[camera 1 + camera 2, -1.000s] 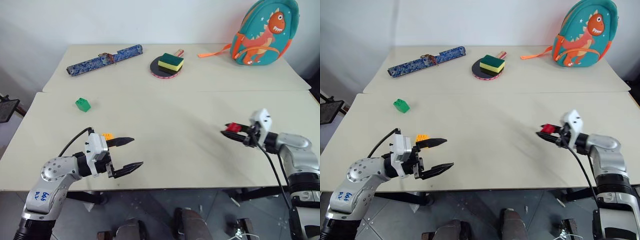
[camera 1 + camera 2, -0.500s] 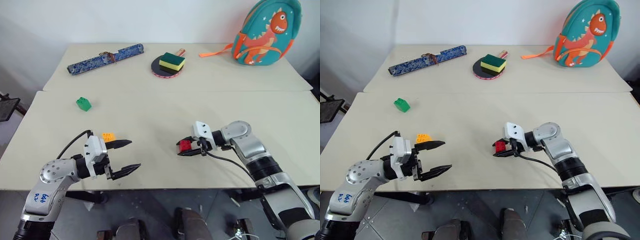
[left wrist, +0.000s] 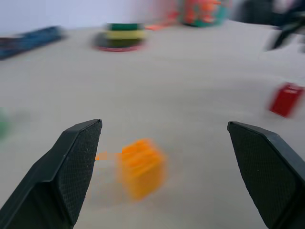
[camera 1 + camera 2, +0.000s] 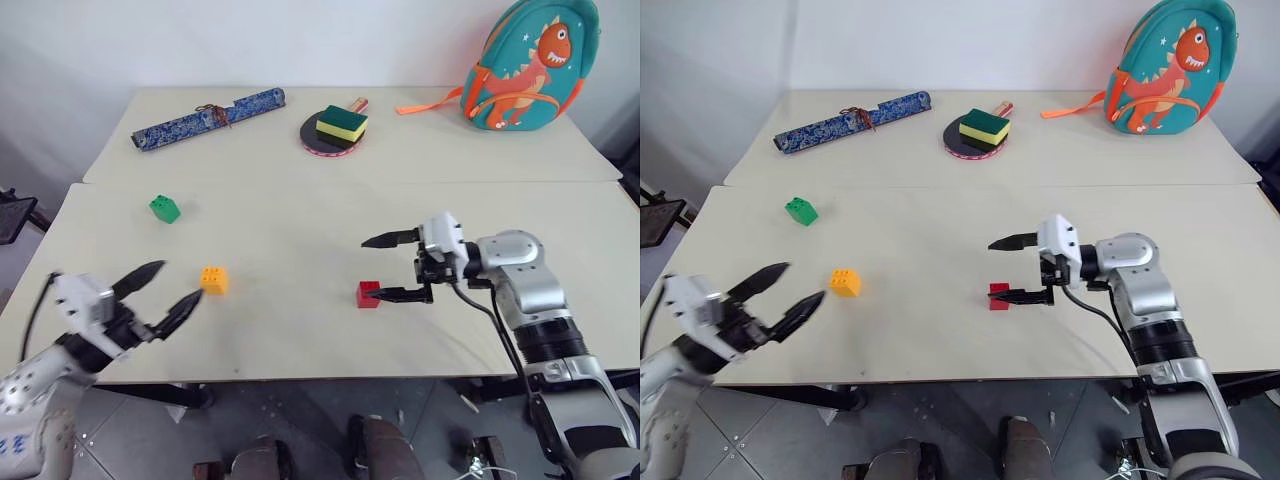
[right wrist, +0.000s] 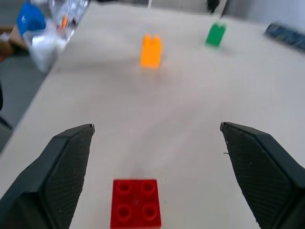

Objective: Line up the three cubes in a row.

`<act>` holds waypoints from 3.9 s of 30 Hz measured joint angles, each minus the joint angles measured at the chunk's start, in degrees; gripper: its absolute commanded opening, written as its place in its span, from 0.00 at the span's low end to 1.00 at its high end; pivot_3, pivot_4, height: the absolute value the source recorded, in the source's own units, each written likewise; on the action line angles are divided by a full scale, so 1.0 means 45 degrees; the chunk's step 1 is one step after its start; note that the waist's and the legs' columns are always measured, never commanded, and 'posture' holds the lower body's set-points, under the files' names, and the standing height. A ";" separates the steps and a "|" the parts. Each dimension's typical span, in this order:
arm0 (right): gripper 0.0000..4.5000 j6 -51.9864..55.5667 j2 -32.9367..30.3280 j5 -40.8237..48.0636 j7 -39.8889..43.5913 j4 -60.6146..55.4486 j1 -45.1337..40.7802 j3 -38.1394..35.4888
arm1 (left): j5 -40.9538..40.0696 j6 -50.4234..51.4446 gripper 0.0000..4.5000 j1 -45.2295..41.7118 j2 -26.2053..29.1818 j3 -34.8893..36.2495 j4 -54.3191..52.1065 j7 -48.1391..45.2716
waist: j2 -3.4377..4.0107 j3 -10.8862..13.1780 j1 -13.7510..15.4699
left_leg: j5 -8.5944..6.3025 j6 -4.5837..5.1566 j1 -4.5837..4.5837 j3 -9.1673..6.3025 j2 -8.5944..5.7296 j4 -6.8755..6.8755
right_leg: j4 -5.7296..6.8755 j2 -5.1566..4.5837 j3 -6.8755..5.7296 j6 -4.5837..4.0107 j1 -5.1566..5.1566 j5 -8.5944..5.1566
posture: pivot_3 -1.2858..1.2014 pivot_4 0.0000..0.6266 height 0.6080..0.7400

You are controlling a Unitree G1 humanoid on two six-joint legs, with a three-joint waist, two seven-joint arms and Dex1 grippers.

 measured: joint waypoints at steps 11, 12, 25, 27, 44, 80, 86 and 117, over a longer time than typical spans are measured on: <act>1.00 -0.0834 0.0673 0.1536 -0.1587 -0.0590 0.2482 -0.2438 | 0.0434 -0.1879 1.00 0.1342 -0.2184 0.1998 0.2328 0.2486 | -0.0070 -0.0020 0.0125 | -0.0014 0.0035 0.0000 -0.0007 -0.0020 0.0004 | -0.0034 -0.0021 -0.0009 -0.0003 0.0026 0.0002 | 0.52 0.24 1.00; 1.00 -0.0937 0.0663 0.1527 -0.1589 -0.0622 0.2653 -0.2467 | 0.0507 -0.1860 1.00 0.0916 -0.2074 0.1790 0.2343 0.2635 | -0.0073 -0.0021 0.0143 | -0.0014 0.0033 0.0000 -0.0012 -0.0019 0.0004 | -0.0033 -0.0019 -0.0013 -0.0004 0.0027 0.0002 | 0.52 0.24 1.00; 1.00 -0.0511 0.0686 0.1465 -0.2324 -0.2016 0.3145 -0.1874 | 0.4347 -0.2352 1.00 -1.1037 0.1708 -0.3035 1.2439 0.2852 | -0.0104 -0.0024 0.0053 | 0.0007 -0.0014 -0.0014 0.0121 0.0011 0.0000 | 0.0054 0.0017 -0.0117 -0.0016 0.0003 0.0021 | 0.52 0.24 1.00; 1.00 -0.0327 0.0678 0.1480 -0.2497 -0.2428 0.3273 -0.1784 | 0.4971 -0.3043 1.00 -1.2920 0.2001 -0.3434 1.5048 0.2964 | -0.0106 -0.0024 0.0035 | 0.0003 -0.0018 -0.0016 0.0137 0.0010 -0.0018 | 0.0016 0.0019 -0.0122 -0.0015 0.0002 0.0021 | 0.52 0.24 1.00; 1.00 0.0455 0.0448 0.1686 -0.4274 -0.4740 0.4853 -0.2213 | 0.6457 -0.4070 0.80 -1.5359 0.1682 -0.4315 2.0335 0.3430 | -0.0157 0.0004 0.0041 | -0.0005 -0.0017 -0.0041 0.0143 0.0009 -0.0020 | -0.0017 0.0019 -0.0166 0.0002 -0.0004 0.0028 | 0.52 0.24 1.00; 1.00 0.0391 -0.1888 0.1737 -0.3131 -0.4170 0.7036 -0.3844 | 0.6041 -0.0974 0.36 -1.1441 -0.0226 -1.0969 0.7766 -0.6251 | -0.0144 -0.0001 0.0088 | -0.0003 -0.0006 -0.0026 0.0114 0.0007 0.0078 | 0.0001 0.0019 -0.0078 0.0014 -0.0001 0.0032 | 0.52 0.24 1.00; 1.00 0.0460 -0.1890 0.1793 -0.3119 -0.4704 0.7559 -0.3909 | 0.6355 -0.1614 0.36 -1.1452 -0.0124 -1.0952 0.7922 -0.6135 | -0.0144 -0.0001 0.0151 | -0.0029 0.0039 -0.0035 0.0040 0.0001 0.0146 | 0.0032 -0.0006 -0.0073 0.0014 0.0006 0.0032 | 0.52 0.24 1.00; 1.00 0.1225 -0.0225 0.2281 -0.2054 -0.5823 0.4013 -0.0365 | 0.1607 -0.1855 1.00 0.0038 0.1707 0.0937 0.6538 -0.3561 | -0.0160 0.0009 0.0231 | -0.0114 0.0076 -0.0014 -0.0004 0.0011 0.0184 | 0.0068 -0.0065 -0.0079 -0.0019 0.0003 0.0014 | 0.52 0.24 1.00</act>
